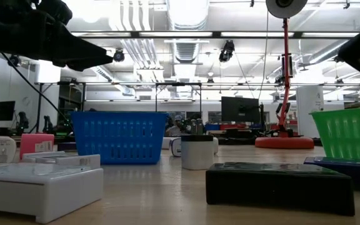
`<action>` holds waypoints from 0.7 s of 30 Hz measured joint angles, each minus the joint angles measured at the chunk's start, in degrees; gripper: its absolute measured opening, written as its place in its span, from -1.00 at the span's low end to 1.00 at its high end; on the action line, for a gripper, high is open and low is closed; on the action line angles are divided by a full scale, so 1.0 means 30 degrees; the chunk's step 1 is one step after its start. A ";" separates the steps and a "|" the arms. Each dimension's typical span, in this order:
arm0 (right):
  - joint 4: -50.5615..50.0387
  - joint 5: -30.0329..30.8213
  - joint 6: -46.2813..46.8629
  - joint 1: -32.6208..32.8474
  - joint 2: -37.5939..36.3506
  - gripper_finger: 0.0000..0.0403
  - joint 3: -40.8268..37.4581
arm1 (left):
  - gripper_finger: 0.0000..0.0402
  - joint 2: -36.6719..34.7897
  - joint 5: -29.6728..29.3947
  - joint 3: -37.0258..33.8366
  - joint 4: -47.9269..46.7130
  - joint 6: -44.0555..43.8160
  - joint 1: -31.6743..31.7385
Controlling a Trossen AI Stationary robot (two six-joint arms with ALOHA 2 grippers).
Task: Pick & Place Office items
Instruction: Put the blue charger adapter into the green bin
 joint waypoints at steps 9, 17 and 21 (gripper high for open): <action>-0.1373 -0.2018 -0.0170 -0.0801 0.2355 -0.38 0.1611 | 0.52 0.0000 0.0000 -0.0007 0.0000 0.0007 -0.0003; -0.2917 -0.2387 -0.1112 -0.1180 0.4627 -0.38 0.3259 | 0.52 0.0000 0.0000 -0.0007 0.0000 0.0007 0.0000; -0.3438 -0.2689 -0.1449 -0.1399 0.5753 -0.38 0.3838 | 0.52 0.0000 0.0000 -0.0007 -0.0001 0.0007 0.0004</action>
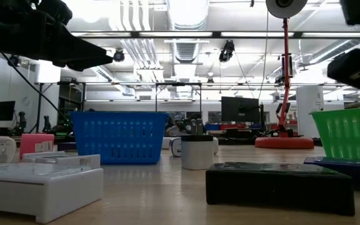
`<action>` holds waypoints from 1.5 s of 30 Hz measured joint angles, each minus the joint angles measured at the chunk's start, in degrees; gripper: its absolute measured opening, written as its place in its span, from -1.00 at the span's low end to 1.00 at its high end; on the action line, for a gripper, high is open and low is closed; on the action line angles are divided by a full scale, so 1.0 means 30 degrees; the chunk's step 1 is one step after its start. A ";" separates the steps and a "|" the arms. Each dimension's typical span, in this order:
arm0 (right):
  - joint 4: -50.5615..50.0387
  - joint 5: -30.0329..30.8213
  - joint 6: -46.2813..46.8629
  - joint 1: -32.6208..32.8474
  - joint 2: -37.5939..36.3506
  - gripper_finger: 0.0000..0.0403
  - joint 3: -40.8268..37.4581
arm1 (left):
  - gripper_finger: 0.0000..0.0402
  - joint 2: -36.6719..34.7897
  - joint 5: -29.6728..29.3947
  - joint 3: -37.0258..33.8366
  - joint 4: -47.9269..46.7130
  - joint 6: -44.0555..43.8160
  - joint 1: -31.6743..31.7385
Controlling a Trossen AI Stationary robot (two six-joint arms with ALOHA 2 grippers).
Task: Pick & Place Office items
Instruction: Put the blue charger adapter into the green bin
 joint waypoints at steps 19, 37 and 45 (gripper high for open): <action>-0.0753 -0.0085 -0.0575 -0.0253 0.1293 -0.38 0.0141 | 0.52 0.0007 0.0000 0.0000 -0.0012 0.0007 0.0000; -0.0711 0.0429 0.0439 -0.0318 0.1293 -0.38 -0.0177 | 0.52 0.0007 0.0000 0.0000 -0.0006 0.0022 0.0000; -0.0705 0.0950 0.0980 -0.0321 0.1293 0.12 -0.0177 | 0.52 0.0015 0.0000 0.0000 -0.0006 0.0047 0.0000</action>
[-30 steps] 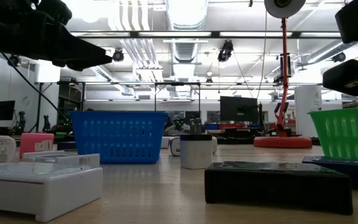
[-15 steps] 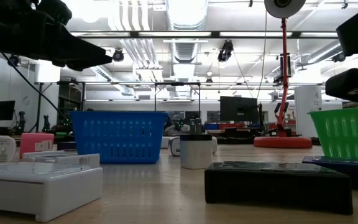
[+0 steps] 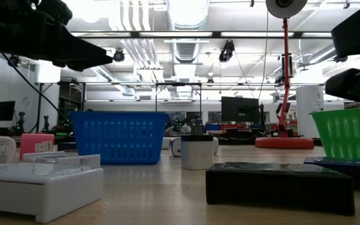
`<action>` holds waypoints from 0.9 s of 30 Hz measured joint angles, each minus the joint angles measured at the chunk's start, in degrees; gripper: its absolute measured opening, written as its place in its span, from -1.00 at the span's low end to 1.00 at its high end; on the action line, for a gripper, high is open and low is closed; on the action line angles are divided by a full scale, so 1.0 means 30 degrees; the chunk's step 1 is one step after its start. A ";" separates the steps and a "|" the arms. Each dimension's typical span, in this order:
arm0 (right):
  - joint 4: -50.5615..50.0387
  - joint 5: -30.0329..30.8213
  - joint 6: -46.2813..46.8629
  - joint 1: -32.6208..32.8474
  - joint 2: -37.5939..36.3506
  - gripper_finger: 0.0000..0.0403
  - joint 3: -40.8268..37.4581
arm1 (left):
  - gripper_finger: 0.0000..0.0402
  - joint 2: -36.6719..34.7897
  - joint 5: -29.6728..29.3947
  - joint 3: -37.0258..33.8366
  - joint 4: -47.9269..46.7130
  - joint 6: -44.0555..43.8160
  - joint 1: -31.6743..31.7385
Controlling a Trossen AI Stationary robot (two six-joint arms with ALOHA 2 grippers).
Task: Pick & Place Office items
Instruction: Put the blue charger adapter into the green bin, then put the top violet digital clock into the blue bin
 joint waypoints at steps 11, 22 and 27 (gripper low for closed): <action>-0.0027 0.0057 0.0756 0.0015 0.0000 0.26 -0.0002 | 0.52 -0.0051 0.0000 0.0000 0.0007 0.0237 -0.0007; -0.0188 0.0596 0.0749 0.0007 -0.0021 0.24 0.0705 | 0.52 -0.0066 0.0002 0.0000 0.0015 0.0390 -0.0002; -0.1925 0.1480 0.0741 0.0011 -0.0036 0.22 0.1857 | 0.52 -0.0080 0.0000 0.0000 0.0014 0.0394 -0.0007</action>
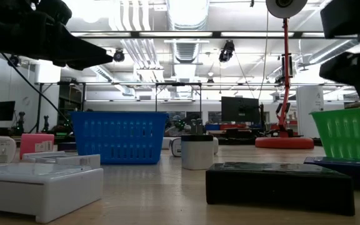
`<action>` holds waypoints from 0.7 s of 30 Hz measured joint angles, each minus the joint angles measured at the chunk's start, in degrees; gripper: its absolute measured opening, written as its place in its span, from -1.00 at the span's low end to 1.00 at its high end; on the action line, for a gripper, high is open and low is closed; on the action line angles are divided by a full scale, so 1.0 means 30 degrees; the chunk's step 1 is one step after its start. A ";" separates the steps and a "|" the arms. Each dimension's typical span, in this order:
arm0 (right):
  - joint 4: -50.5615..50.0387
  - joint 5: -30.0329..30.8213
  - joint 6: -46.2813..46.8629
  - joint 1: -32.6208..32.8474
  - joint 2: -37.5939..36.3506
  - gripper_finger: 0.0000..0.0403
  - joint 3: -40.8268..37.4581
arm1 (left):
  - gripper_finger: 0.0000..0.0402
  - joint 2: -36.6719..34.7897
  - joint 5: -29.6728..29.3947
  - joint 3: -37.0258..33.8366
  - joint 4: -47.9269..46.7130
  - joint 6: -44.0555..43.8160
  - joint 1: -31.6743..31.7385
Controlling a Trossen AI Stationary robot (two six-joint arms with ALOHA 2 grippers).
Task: Pick & Place Office items
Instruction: Put the top violet digital clock into the blue bin
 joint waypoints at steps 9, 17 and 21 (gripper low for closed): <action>-0.2116 0.4743 -0.1957 0.0055 -0.0756 0.22 0.1874 | 0.52 0.0000 -0.0549 0.0118 -0.1537 -0.0676 0.0001; 0.1153 0.9009 -0.5184 0.0003 -0.2691 0.22 0.0469 | 0.52 -0.0022 -0.1714 0.2067 -0.6637 -0.2155 0.0000; 0.4150 1.0275 -0.7062 -0.0136 -0.3921 0.22 -0.1073 | 0.52 -0.0036 -0.1771 0.2377 -0.7868 -0.2663 0.0004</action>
